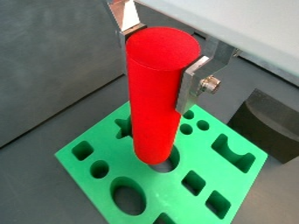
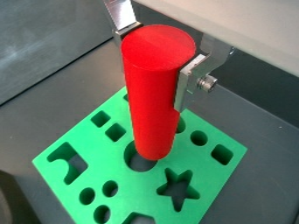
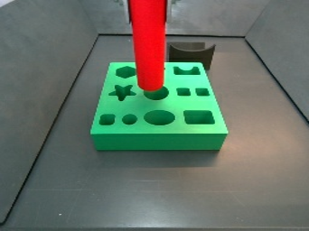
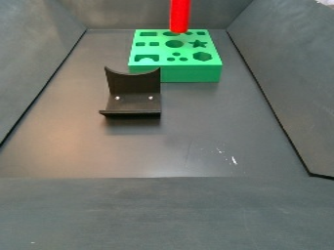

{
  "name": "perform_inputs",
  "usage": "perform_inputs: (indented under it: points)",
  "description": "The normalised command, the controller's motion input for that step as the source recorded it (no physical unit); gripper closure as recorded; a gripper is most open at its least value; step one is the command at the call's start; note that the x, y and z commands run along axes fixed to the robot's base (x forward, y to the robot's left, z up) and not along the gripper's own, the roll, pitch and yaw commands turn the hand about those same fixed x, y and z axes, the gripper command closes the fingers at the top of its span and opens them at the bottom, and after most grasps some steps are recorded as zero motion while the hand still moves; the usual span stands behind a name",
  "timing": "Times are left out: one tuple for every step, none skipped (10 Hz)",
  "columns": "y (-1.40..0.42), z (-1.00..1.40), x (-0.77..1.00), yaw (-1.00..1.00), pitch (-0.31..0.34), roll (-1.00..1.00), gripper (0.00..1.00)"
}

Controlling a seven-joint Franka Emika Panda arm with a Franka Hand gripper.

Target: Insert the round object.

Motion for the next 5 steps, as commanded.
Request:
perform_inputs:
  points:
    - [0.22,-0.28,0.06,0.00,0.000,0.05,1.00]
    - [0.15,-0.23,0.05,0.00,0.000,0.03,1.00]
    - [0.04,-0.26,0.18,0.00,0.000,0.00,1.00]
    - [0.00,-0.31,0.15,-0.03,-0.007,0.00,1.00]
    - [0.01,-0.22,0.07,-0.04,-0.016,-0.01,1.00]
